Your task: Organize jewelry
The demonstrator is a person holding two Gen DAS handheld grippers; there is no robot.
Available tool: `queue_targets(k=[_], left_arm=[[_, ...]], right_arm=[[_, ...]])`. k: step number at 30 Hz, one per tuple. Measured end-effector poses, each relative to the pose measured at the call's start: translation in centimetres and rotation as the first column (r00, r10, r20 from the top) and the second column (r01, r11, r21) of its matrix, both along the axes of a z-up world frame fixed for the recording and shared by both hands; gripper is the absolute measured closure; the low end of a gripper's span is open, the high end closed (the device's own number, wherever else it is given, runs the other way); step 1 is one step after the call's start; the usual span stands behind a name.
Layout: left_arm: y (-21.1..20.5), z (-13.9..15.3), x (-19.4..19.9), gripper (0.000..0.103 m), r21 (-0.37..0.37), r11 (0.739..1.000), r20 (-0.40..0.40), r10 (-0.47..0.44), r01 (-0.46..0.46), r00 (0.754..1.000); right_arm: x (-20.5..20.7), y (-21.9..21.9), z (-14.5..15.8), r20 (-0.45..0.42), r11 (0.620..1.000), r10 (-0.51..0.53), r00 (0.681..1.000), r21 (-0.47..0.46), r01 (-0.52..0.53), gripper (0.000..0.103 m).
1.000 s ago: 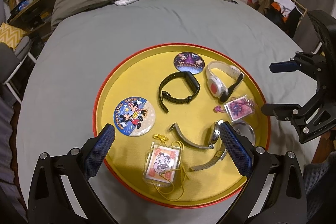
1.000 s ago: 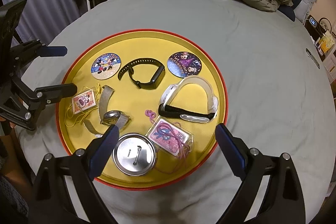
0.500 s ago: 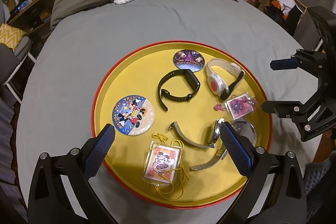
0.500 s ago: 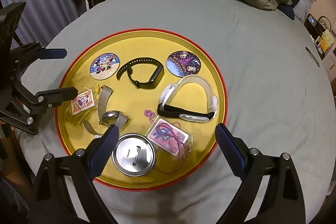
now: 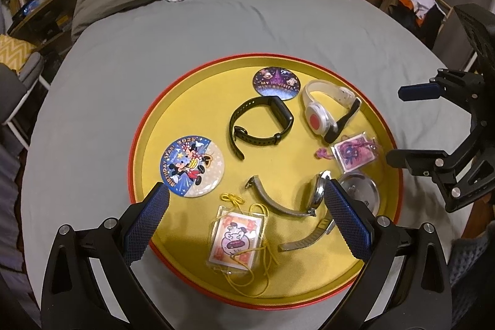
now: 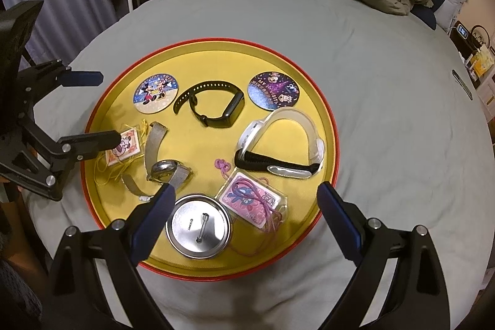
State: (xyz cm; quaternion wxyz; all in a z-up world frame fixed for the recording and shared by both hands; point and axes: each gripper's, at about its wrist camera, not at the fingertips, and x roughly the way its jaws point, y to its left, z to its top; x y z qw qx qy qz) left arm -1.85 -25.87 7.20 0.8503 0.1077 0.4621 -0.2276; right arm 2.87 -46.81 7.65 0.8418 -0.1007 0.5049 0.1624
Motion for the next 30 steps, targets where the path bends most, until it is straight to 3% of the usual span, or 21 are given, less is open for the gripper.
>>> queue_targets(k=[15, 30], left_arm=[[-0.7, -0.8, -0.1, 0.006, 0.003, 0.999, -0.038, -0.036, 0.036, 0.999], [-2.3, -1.9, -0.6, 0.006, 0.059, 0.993, -0.045, -0.097, 0.099, 0.994]], right_arm=[[0.2, 0.2, -0.6, -0.029, 1.0, 0.008, 1.0, 0.013, -0.008, 0.015], [-0.9, 1.1, -2.1, -0.084, 0.998, 0.055, 0.995, -0.008, -0.056, 0.015]])
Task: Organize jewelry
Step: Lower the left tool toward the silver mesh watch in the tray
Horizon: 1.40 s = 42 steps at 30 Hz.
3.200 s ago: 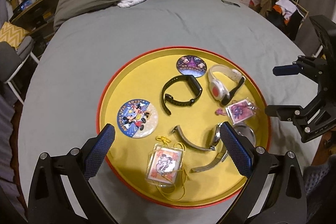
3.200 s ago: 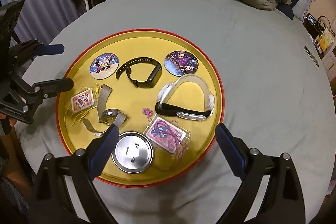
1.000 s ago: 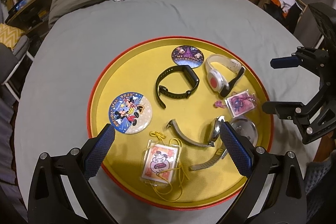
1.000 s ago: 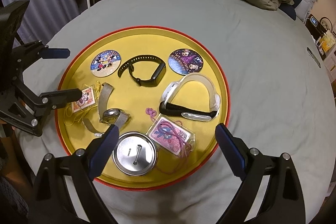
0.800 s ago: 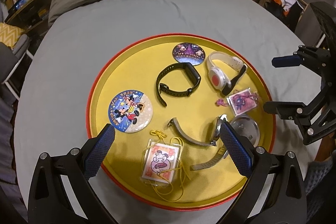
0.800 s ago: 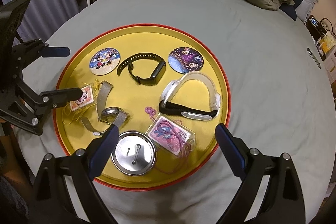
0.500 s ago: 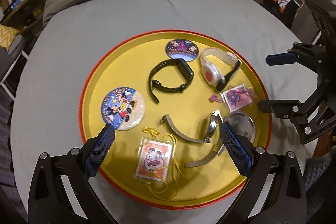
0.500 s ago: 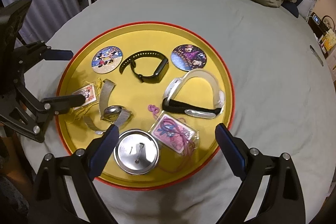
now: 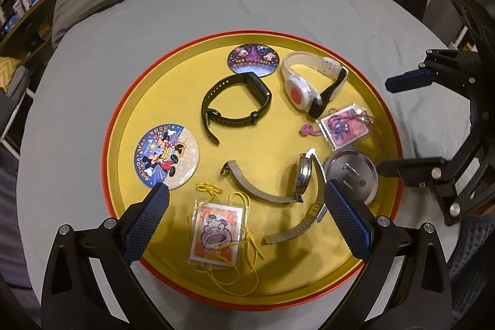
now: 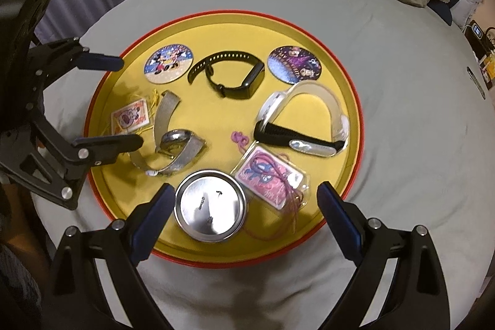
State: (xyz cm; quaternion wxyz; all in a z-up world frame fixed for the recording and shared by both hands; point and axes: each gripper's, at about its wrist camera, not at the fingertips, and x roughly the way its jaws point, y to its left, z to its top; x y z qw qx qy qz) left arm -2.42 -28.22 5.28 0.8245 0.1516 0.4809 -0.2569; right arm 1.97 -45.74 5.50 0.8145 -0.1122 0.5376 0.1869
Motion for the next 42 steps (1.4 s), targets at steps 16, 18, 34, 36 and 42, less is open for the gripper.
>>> queue_targets(k=[16, 18, 34, 36, 42], left_arm=[[-1.8, -1.6, 1.3, 0.006, -0.048, 0.999, -0.062, 0.004, -0.007, 0.998], [-2.3, -1.9, 1.2, 0.006, -0.044, 0.999, -0.066, -0.004, 0.001, 0.998], [-4.5, -4.6, 2.0, 0.006, -0.011, 1.0, -0.092, -0.023, 0.022, 0.995], [-4.6, -4.9, 2.2, 0.006, -0.01, 1.0, -0.096, -0.025, 0.024, 0.995], [-4.5, -5.3, 2.3, 0.006, -0.006, 1.0, -0.086, -0.022, 0.021, 0.996]], right_arm=[[-1.9, 2.6, -3.1, -0.103, 0.992, 0.12, 0.987, -0.035, -0.124, 0.015], [-2.0, 3.0, -3.7, -0.113, 0.99, 0.128, 0.985, -0.042, -0.133, 0.015], [-1.4, 6.5, -6.3, -0.14, 0.987, 0.134, 0.981, -0.069, -0.144, 0.015], [-1.4, 6.7, -6.5, -0.134, 0.988, 0.132, 0.982, -0.063, -0.142, 0.015], [-1.1, 6.6, -6.8, -0.108, 0.992, 0.121, 0.987, -0.025, -0.125, 0.015]])
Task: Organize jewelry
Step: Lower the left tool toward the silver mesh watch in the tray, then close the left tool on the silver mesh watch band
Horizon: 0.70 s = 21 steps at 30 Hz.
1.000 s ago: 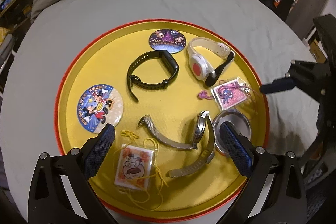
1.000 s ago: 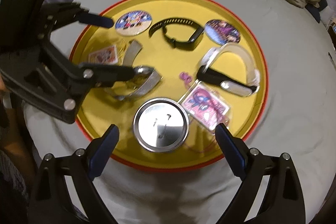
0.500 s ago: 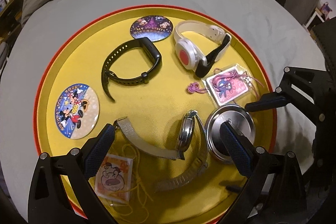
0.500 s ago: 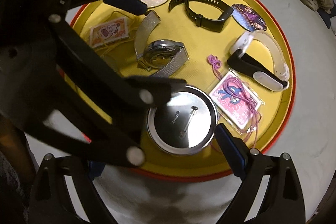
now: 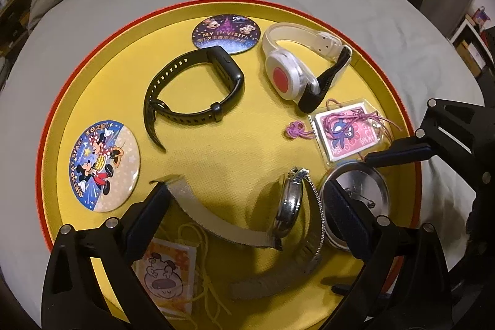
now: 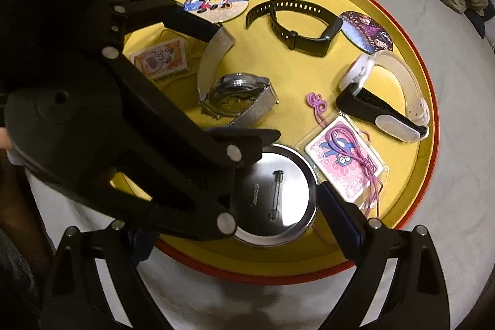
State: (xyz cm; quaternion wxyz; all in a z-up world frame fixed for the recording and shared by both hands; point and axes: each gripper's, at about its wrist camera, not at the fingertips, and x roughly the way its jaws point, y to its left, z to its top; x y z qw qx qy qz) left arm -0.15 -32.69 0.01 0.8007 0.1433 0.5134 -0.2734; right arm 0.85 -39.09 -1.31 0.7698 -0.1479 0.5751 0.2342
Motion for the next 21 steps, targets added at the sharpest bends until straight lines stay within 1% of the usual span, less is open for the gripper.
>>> queue_targets(k=[1, 2, 5, 6, 8, 9, 11, 14, 16, 17, 21], left_arm=[[0.0, 0.0, 0.0, 0.007, 0.006, 1.0, 0.011, 0.004, -0.004, 1.0], [0.1, 0.0, 0.0, 0.013, 0.005, 1.0, 0.02, 0.006, -0.006, 1.0], [0.3, 0.2, 0.1, 0.025, 0.014, 1.0, 0.045, 0.017, -0.017, 0.999], [0.4, 0.2, 0.1, 0.027, 0.012, 1.0, 0.048, 0.016, -0.017, 0.999], [0.7, 0.3, 0.1, 0.036, 0.007, 1.0, 0.051, 0.015, -0.015, 0.999], [0.7, 0.4, 0.1, 0.037, 0.003, 1.0, 0.052, 0.013, -0.013, 0.999], [0.7, 0.6, 0.0, 0.046, -0.003, 1.0, 0.053, 0.009, -0.009, 0.999], [0.3, 0.7, -0.5, 0.052, 0.003, 1.0, 0.061, -0.006, 0.006, 0.998], [0.0, 0.7, -0.8, 0.055, 0.009, 1.0, 0.068, -0.016, 0.016, 0.998], [-0.1, 0.7, -0.9, 0.056, 0.008, 1.0, 0.07, -0.018, 0.017, 0.997], [-0.2, 0.7, -0.9, 0.058, 0.008, 1.0, 0.074, -0.019, 0.018, 0.997]], right_arm=[[0.6, -1.1, 0.5, -0.002, 1.0, -0.006, 1.0, 0.008, 0.006, 0.015], [0.7, -1.2, 0.5, -0.005, 1.0, -0.017, 1.0, 0.019, 0.017, 0.015], [0.4, -1.9, 0.3, -0.004, 0.999, -0.024, 1.0, 0.036, 0.024, 0.015], [0.5, -1.9, 0.2, -0.003, 0.999, -0.025, 1.0, 0.037, 0.025, 0.015], [0.4, -2.0, 0.1, 0.003, 0.999, -0.03, 1.0, 0.035, 0.029, 0.015], [0.3, -2.2, 0.2, 0.006, 0.999, -0.032, 0.999, 0.034, 0.032, 0.016], [0.3, -2.8, 0.5, 0.013, 0.999, -0.041, 0.999, 0.036, 0.04, 0.022], [0.5, -3.7, 0.6, 0.016, 0.997, -0.055, 0.998, 0.051, 0.054, 0.029], [0.5, -4.0, 0.6, 0.016, 0.997, -0.058, 0.998, 0.054, 0.057, 0.031], [0.5, -4.1, 0.6, 0.016, 0.997, -0.059, 0.998, 0.054, 0.058, 0.031], [0.8, -4.0, 0.2, 0.023, 0.998, -0.053, 0.998, 0.031, 0.052, 0.03]])
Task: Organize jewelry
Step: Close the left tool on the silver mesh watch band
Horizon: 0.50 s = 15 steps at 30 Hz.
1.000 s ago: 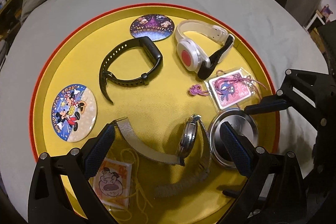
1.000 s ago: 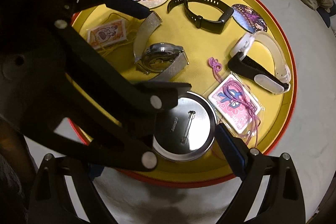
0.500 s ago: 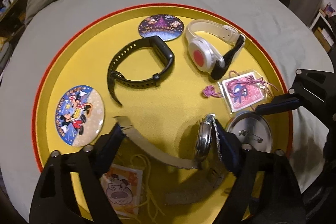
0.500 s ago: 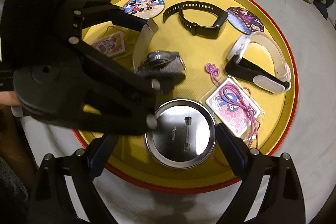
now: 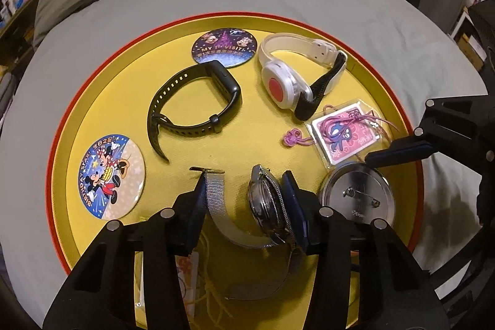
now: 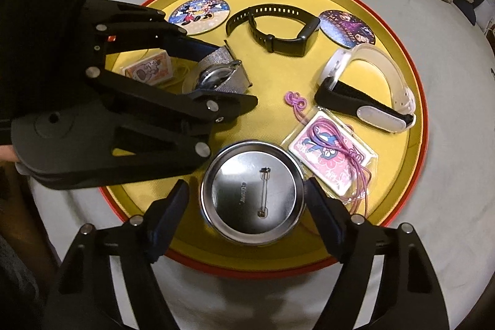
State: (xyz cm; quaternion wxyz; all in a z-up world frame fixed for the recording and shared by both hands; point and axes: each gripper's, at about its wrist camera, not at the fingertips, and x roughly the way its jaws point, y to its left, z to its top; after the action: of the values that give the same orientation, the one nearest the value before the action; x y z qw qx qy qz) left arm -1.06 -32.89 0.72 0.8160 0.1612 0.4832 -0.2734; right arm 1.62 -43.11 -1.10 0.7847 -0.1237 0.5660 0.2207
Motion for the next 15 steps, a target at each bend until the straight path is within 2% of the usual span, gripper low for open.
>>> queue_targets(k=[6, 8, 15], left_arm=[[-0.2, -0.1, 0.1, 0.056, 0.002, 1.0, 0.002, -0.008, 0.008, 1.0], [-0.3, -0.1, -0.1, 0.053, 0.002, 1.0, 0.005, -0.011, 0.011, 1.0], [-0.6, -0.1, -0.3, 0.052, 0.015, 1.0, 0.014, -0.022, 0.022, 1.0]], right_arm=[[0.1, 0.6, 0.3, 0.025, 0.999, -0.01, 1.0, -0.046, 0.011, 0.03], [0.4, 0.2, 0.1, 0.016, 0.999, -0.025, 1.0, -0.044, 0.026, 0.03], [1.4, -1.1, -0.5, 0.003, 0.999, -0.037, 0.999, -0.039, 0.037, 0.028]])
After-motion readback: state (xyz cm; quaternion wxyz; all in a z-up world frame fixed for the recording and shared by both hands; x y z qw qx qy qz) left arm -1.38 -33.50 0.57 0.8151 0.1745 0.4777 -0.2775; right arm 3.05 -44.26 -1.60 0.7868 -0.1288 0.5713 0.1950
